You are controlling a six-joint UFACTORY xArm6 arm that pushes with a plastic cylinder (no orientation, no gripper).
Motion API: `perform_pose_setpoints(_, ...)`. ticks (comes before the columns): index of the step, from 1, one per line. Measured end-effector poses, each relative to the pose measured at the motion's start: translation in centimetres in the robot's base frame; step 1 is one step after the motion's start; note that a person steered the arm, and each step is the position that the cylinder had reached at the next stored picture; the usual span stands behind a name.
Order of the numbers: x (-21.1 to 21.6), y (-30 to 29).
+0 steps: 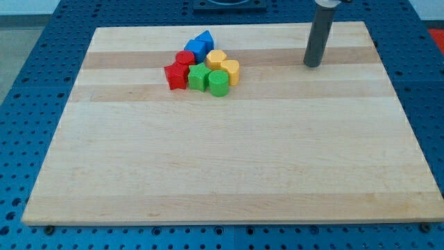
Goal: Keep blue cube on top left to red circle
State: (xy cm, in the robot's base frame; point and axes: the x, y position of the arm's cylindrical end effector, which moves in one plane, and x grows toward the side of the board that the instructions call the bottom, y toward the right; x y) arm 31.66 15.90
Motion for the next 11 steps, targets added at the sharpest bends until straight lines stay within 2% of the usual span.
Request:
perform_pose_setpoints(2, -4.6, -5.1)
perform_pose_setpoints(3, -5.4, -9.1)
perform_pose_setpoints(5, -5.2, -15.2)
perform_pose_setpoints(7, -2.4, -16.7)
perform_pose_setpoints(9, -2.2, -17.5)
perform_pose_setpoints(11, -3.0, -21.4)
